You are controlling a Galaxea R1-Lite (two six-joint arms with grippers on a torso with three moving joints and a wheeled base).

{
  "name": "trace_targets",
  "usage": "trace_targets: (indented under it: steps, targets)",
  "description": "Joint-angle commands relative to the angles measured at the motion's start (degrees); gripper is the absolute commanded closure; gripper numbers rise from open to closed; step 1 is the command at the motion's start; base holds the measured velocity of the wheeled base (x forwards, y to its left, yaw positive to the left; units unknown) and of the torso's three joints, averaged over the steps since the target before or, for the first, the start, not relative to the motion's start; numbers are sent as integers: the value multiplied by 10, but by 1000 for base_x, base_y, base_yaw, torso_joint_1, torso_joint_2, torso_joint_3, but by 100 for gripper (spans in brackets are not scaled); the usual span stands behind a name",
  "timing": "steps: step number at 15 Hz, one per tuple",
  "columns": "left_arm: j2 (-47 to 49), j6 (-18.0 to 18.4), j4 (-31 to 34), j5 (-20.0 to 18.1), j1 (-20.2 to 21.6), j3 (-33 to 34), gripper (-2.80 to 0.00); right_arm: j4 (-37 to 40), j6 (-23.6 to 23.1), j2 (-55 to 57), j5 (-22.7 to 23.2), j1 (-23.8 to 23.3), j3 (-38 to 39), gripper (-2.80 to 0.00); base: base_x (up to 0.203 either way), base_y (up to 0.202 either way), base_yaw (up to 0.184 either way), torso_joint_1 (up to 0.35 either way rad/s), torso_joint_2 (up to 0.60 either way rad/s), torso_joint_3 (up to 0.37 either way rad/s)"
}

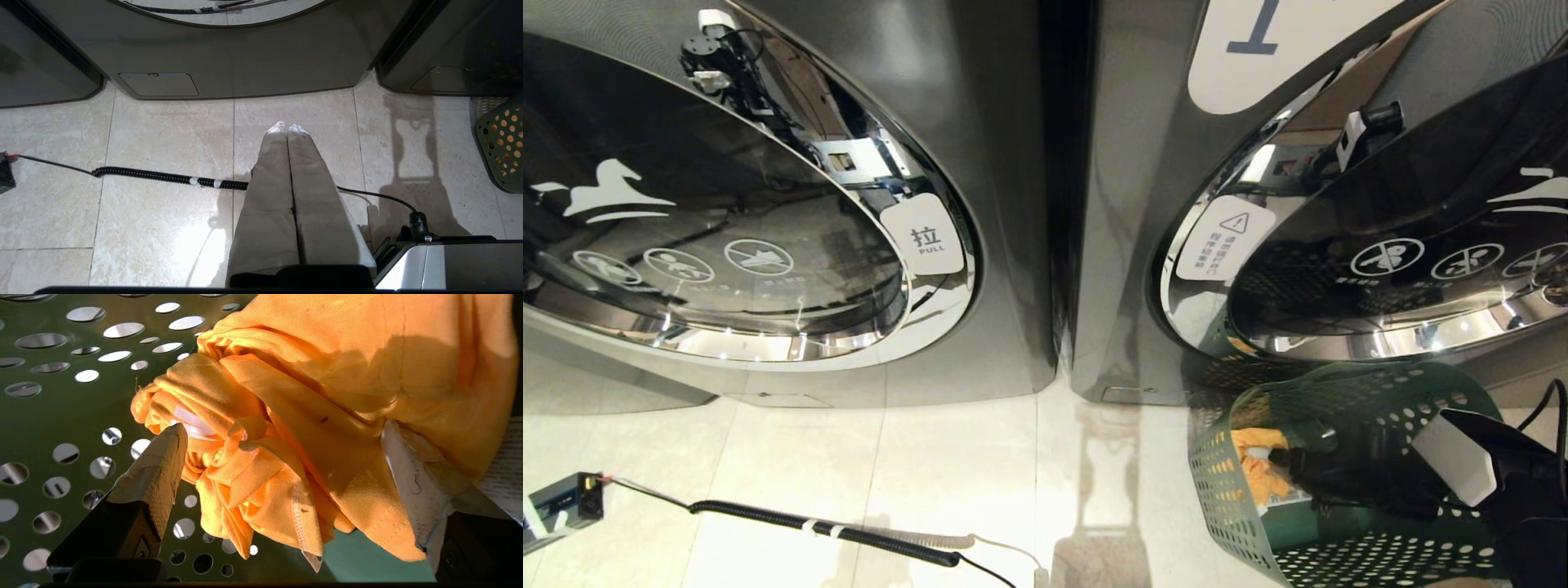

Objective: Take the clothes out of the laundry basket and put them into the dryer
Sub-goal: Take the clothes out of the basket

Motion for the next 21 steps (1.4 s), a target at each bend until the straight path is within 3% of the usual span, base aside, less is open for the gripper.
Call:
trace_targets:
  steps: [1,6,7,16,21]
  targets:
    - [0,0,0,0,0,1,0,-3,0,15,5,5,-19,-280,0,0,0,0,0,0]
    - [0,0,0,0,0,1,0,-2,-3,20,26,11,-38,-280,0,0,0,0,0,0]
    - [0,0,0,0,0,1,0,-2,-2,20,26,12,-38,0,0,0,0,0,0,0]
    - [1,0,0,0,0,1,0,47,-5,-13,18,11,-20,0,0,0,0,0,0,0]
    - [0,0,0,0,0,1,0,69,-16,-127,-2,-15,115,0,0,0,0,0,0,0]
